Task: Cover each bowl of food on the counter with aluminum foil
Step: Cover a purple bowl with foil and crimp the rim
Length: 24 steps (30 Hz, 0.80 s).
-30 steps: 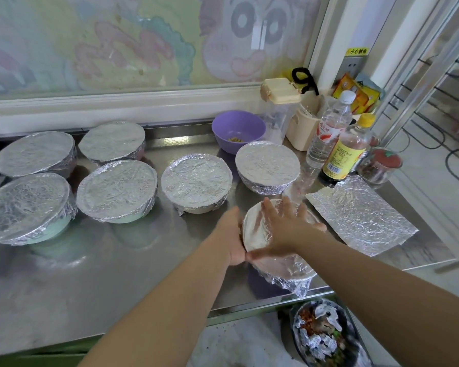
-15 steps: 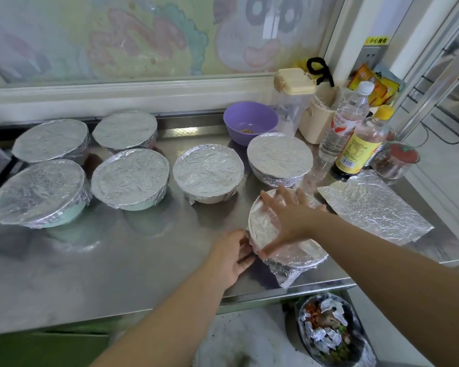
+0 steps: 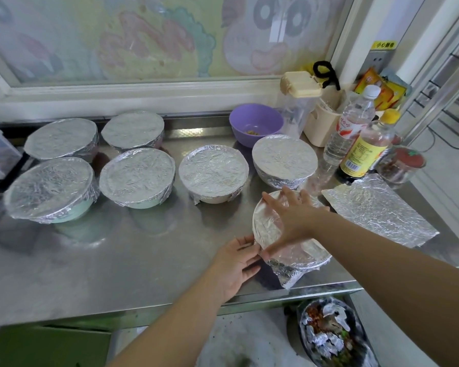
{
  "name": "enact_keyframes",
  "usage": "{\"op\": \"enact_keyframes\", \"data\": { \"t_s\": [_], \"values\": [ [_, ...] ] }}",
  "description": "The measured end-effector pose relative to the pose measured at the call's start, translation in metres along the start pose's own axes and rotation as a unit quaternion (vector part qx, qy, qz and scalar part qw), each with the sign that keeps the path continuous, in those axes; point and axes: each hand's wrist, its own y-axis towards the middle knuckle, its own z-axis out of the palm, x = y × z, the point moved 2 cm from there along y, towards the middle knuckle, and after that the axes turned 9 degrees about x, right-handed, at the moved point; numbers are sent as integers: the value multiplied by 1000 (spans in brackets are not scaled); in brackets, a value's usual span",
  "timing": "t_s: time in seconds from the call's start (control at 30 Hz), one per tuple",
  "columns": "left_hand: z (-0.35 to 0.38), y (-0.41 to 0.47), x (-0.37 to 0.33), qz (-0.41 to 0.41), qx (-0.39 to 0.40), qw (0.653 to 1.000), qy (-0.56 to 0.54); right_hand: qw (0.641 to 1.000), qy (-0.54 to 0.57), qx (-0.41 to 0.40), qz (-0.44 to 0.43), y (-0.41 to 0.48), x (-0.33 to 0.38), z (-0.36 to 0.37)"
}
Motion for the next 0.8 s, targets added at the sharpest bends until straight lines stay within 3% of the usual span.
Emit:
{"op": "enact_keyframes", "data": {
  "t_s": [0.2, 0.4, 0.7, 0.8],
  "values": [
    [-6, 4, -2, 38, -54, 993, 93, 1000, -2, -10, -2, 3, -1, 1],
    [-11, 7, -17, 68, -26, 967, 244, 1000, 0, -15, -2, 2, 1, 1],
    [-18, 19, -49, 159, -14, 829, 536, 1000, 4, -16, -2, 0, 3, 0],
    [-20, 23, -54, 158, -10, 819, 552, 1000, 3, -17, -2, -5, 5, -1]
  ]
}}
